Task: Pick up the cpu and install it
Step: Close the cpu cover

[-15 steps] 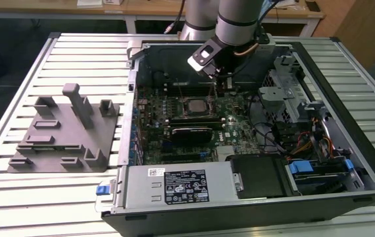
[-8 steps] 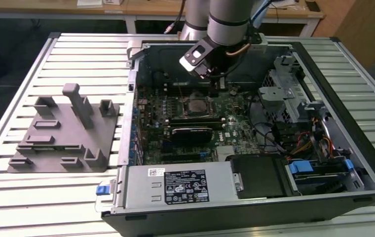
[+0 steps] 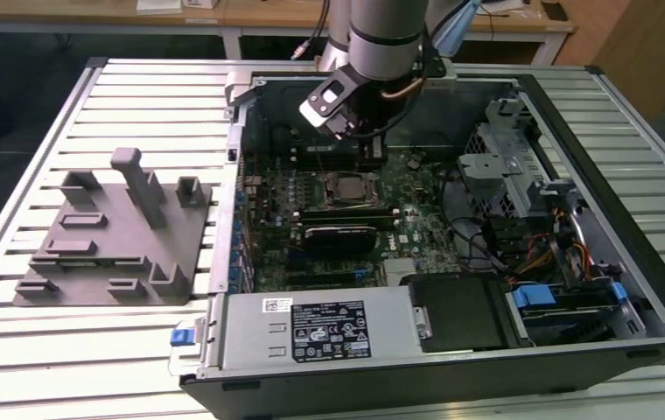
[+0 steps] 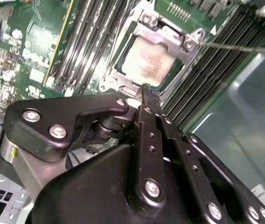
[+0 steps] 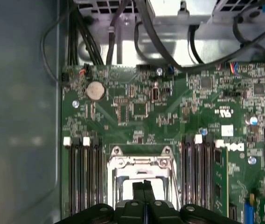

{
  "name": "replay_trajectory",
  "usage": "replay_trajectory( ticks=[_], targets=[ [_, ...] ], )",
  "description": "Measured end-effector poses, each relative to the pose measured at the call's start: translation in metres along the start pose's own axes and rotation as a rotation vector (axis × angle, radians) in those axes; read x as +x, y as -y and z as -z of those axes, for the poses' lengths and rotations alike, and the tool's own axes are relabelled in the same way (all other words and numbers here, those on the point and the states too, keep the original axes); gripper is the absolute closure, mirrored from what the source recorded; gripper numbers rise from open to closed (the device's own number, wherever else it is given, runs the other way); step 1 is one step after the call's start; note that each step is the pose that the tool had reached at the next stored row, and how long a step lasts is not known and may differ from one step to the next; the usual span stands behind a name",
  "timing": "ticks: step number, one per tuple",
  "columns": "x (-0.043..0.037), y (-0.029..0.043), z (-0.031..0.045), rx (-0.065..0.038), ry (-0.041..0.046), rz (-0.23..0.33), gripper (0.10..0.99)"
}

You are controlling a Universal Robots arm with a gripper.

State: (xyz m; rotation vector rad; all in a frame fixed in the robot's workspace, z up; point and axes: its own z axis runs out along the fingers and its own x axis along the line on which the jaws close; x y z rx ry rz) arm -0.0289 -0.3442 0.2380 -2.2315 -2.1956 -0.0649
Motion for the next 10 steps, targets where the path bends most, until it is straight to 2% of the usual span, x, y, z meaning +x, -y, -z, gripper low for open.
replay_trajectory(
  ticks=[10],
  targets=[
    [-0.0003,0.0095,-0.0035,0.0,0.0002,0.0,0.98]
  ],
)
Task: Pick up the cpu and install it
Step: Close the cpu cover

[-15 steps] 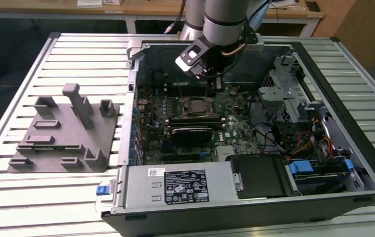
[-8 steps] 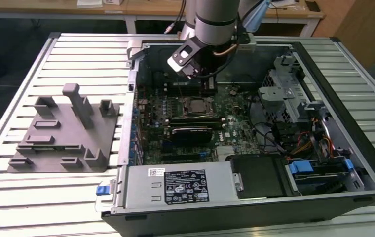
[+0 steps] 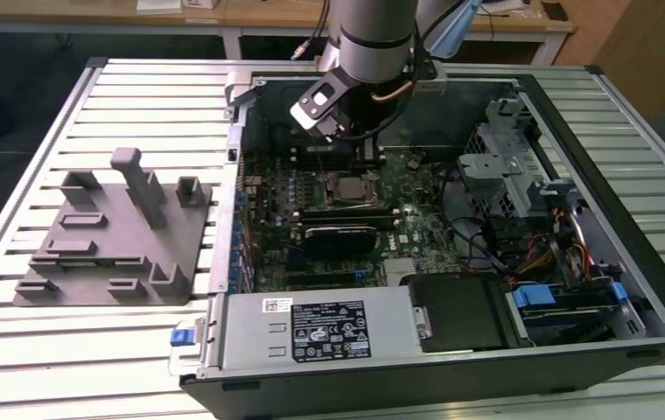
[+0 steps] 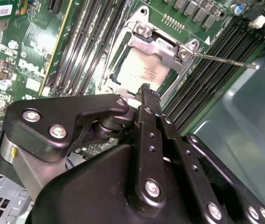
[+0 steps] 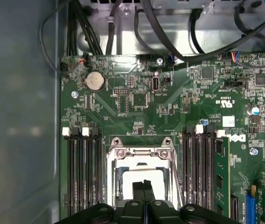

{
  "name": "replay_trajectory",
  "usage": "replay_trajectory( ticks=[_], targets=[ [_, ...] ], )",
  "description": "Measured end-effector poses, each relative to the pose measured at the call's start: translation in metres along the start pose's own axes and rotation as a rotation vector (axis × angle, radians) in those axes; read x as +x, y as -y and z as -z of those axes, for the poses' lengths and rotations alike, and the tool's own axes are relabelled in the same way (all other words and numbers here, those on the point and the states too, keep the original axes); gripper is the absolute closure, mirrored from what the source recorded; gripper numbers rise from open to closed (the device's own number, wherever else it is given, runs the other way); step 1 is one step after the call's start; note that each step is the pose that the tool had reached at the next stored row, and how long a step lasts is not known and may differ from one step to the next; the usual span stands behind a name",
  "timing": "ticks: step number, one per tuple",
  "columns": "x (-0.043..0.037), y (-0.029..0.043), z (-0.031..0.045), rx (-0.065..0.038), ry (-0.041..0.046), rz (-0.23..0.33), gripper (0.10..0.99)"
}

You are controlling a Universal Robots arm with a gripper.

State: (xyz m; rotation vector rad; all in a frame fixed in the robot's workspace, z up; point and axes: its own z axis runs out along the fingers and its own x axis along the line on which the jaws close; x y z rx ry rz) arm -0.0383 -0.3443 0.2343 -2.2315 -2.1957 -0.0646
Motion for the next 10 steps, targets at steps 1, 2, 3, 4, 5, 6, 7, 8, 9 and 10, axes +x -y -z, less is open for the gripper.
replay_trajectory(
  ticks=[1,2,3,4,5,6,7,8,9,10],
  targets=[
    [0.0,0.0008,-0.0005,0.0,0.0,0.0,0.98],
    [-0.0001,0.0018,-0.001,0.0,0.0,0.0,0.98],
    [-0.0001,0.0028,-0.0013,0.0,0.0,0.0,0.98],
    [-0.0002,0.0038,-0.0017,0.0,0.0,0.0,0.98],
    [-0.0002,0.0049,-0.002,0.0,0.0,0.0,0.98],
    [-0.0002,0.006,-0.0022,0.0,0.0,0.0,0.98],
    [-0.0002,0.007,-0.0024,0.0,-0.0001,0.0,0.98],
    [-0.0002,0.0079,-0.0025,0.0,-0.0001,0.0,0.98],
    [-0.0002,0.0088,-0.0025,0.0,-0.0001,0.0,0.98],
    [-0.0002,0.0099,-0.0025,0.0,-0.0001,0.0,0.98]
  ],
)
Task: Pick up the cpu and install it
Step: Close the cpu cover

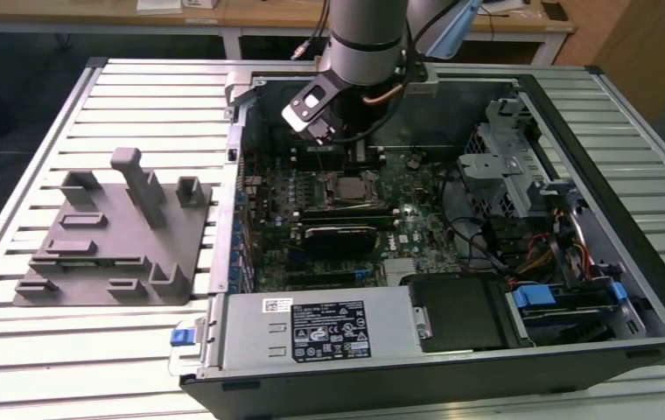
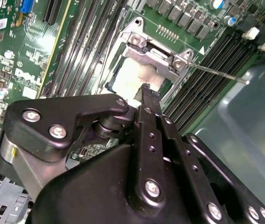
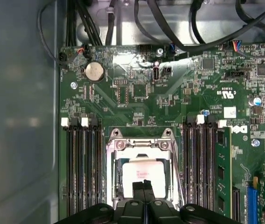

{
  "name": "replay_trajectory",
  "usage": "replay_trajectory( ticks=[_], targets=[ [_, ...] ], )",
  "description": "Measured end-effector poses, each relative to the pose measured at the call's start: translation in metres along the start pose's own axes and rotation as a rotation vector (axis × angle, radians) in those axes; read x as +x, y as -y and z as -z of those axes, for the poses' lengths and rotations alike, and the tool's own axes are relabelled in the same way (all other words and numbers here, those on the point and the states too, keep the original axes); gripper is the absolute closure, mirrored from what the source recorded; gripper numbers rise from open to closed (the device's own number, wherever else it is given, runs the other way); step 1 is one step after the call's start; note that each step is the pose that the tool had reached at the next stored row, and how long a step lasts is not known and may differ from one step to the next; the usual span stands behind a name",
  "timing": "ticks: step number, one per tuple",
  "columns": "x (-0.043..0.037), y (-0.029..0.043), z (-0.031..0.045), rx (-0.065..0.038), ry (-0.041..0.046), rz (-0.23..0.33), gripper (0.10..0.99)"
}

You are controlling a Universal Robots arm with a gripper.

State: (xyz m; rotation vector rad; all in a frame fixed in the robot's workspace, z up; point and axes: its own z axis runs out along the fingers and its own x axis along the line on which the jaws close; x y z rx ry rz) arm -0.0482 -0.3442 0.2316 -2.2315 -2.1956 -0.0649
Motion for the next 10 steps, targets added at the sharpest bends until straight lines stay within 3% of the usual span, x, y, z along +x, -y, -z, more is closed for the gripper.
replay_trajectory(
  ticks=[4,10],
  targets=[
    [-0.0001,0.0044,0.0001,0.0,0.0001,0.0,0.98],
    [-0.0002,0.0049,-0.0003,0.001,-0.0004,0.023,0.98]
  ],
)
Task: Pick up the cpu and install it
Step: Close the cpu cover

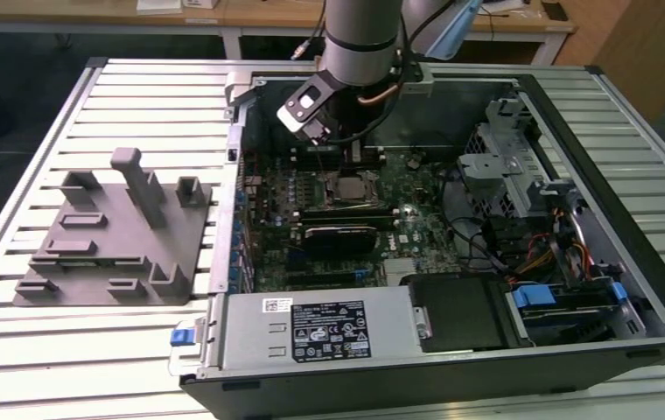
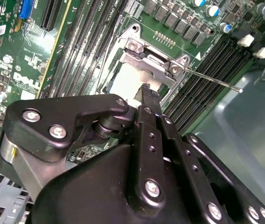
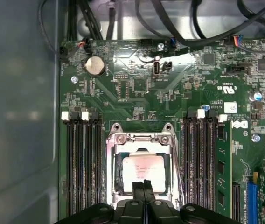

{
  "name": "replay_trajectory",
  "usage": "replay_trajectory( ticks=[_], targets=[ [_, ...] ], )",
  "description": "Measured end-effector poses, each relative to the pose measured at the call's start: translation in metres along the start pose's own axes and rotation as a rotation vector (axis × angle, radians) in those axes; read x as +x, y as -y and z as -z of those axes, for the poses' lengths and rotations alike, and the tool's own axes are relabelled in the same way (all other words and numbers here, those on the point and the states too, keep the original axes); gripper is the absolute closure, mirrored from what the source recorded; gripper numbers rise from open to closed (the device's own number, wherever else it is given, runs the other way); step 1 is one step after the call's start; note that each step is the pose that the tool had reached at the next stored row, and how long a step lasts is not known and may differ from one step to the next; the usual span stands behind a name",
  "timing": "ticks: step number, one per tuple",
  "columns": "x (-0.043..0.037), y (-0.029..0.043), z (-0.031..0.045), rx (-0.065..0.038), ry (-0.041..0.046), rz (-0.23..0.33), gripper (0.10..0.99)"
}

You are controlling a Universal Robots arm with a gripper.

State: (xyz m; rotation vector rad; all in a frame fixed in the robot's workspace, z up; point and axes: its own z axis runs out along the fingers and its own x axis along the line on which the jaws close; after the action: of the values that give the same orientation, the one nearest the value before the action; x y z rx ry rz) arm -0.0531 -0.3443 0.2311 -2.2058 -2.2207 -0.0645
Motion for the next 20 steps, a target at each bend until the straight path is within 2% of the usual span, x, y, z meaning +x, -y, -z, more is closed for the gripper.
replay_trajectory(
  ticks=[20],
  targets=[
    [0.0,0.0,-0.0015,0.014,-0.0005,0.364,0.98]
  ],
)
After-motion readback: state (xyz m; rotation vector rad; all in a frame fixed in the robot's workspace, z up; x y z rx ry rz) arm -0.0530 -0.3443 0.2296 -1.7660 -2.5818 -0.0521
